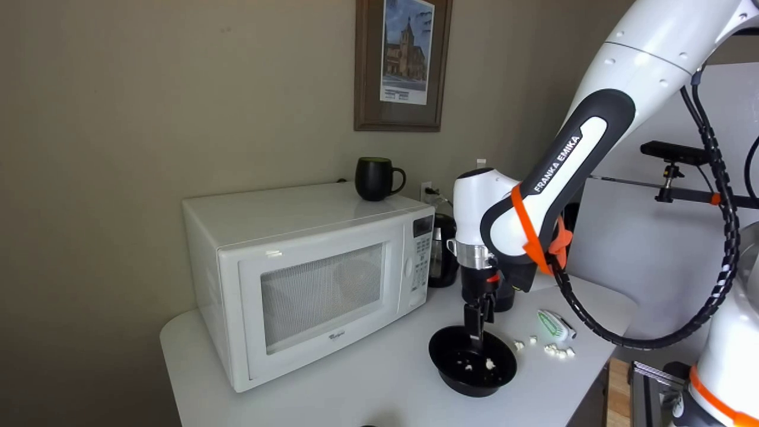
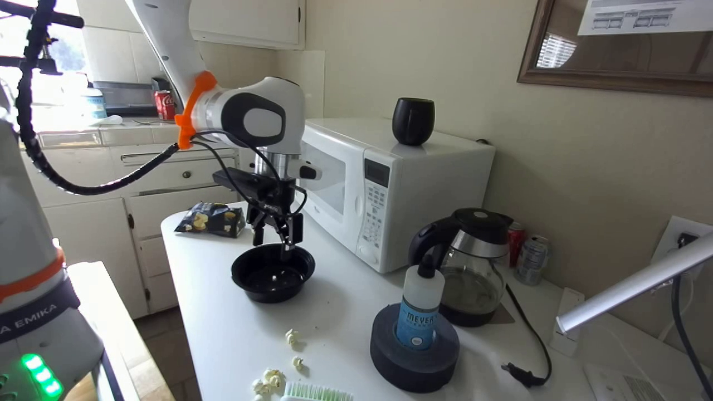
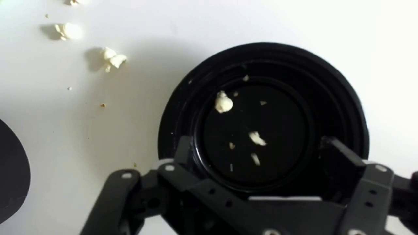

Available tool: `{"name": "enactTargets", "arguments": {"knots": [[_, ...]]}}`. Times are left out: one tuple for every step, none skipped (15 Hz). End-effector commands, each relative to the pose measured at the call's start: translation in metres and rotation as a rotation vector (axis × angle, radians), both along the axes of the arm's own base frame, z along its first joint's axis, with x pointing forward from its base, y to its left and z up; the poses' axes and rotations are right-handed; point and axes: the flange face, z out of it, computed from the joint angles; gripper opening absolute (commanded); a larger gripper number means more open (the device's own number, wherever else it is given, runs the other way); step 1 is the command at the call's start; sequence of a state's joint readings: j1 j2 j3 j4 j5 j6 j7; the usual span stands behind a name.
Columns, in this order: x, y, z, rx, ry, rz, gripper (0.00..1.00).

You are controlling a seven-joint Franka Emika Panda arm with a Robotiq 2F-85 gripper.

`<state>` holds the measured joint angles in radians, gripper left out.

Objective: Put the white objects inside the black bowl

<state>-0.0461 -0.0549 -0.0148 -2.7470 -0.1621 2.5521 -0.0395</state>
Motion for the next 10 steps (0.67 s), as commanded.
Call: {"name": "enactTargets", "arguments": {"knots": [[-0.001, -0.01, -0.014, -0.019, 0.004, -0.015, 1.0], [-0.001, -0.015, -0.013, -0.022, -0.002, -0.029, 1.0], [-0.001, -0.021, -0.012, -0.02, -0.003, -0.058, 1.0], [0.0, -0.033, -0.006, -0.009, -0.027, -0.098, 1.0], [-0.001, -0.045, -0.002, -0.001, -0.031, -0.12, 1.0], [-0.003, -0.06, 0.002, 0.002, -0.033, -0.142, 1.0], [-0.015, -0.078, 0.004, 0.019, -0.014, -0.15, 1.0], [-0.021, -0.095, 0.008, 0.028, 0.006, -0.136, 1.0], [-0.027, -0.115, 0.009, 0.022, 0.032, -0.121, 1.0], [-0.035, -0.134, 0.008, 0.017, 0.086, -0.102, 1.0]]}}
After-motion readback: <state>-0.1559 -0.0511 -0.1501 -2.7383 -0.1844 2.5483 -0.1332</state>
